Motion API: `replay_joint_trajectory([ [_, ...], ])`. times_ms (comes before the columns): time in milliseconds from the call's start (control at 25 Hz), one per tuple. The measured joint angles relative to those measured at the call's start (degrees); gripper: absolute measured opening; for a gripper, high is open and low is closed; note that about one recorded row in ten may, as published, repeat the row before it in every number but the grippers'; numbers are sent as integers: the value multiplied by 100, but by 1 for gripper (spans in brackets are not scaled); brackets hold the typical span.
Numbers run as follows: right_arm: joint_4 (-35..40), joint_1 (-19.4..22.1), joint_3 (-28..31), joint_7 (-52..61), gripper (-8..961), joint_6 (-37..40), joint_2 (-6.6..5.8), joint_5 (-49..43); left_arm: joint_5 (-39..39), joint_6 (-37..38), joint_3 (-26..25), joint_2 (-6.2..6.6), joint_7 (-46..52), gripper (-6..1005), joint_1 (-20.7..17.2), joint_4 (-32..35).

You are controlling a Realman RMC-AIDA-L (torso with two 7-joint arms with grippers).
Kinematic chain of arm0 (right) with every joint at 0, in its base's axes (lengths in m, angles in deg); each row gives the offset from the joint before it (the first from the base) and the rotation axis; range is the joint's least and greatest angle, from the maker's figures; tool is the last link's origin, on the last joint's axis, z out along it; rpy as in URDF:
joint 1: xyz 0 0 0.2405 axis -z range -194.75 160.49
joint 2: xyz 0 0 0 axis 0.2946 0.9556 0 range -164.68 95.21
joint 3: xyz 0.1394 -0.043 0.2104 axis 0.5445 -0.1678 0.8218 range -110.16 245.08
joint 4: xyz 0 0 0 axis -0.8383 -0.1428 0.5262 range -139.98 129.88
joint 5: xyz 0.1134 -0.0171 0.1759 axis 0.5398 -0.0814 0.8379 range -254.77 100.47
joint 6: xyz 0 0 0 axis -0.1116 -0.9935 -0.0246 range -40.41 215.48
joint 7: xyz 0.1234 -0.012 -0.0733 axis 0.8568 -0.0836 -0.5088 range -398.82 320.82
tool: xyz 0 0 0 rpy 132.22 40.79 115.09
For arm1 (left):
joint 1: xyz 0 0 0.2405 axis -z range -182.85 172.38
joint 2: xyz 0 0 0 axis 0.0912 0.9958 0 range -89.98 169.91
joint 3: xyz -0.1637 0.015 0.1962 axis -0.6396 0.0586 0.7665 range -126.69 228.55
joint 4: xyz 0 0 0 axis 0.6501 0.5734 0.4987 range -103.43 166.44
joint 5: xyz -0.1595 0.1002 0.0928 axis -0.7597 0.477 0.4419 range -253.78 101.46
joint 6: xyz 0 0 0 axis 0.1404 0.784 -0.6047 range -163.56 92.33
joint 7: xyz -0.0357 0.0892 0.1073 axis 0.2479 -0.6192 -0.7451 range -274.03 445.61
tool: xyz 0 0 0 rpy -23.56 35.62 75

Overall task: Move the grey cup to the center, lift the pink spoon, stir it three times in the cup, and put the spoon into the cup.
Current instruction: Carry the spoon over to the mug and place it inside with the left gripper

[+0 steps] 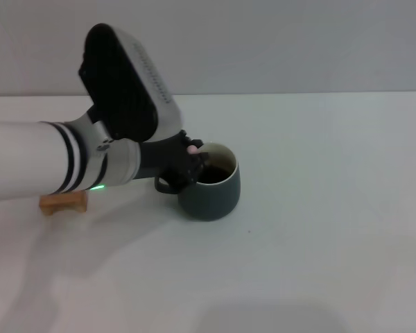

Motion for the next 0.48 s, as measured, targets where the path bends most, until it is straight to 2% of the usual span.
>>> replay_joint_trajectory([
  [200,0,-15,0,-2,-2,0,0,0,-80,144,154,-11,7,146,271,200],
  [400,-1,-41,0,-2,-2,0,0,-4,-187,216,349,-9,-5,146,259,196],
  [480,-1,-52,0,-2,-2,0,0,-9,-180,219,354,-3,-5,146,144,183],
])
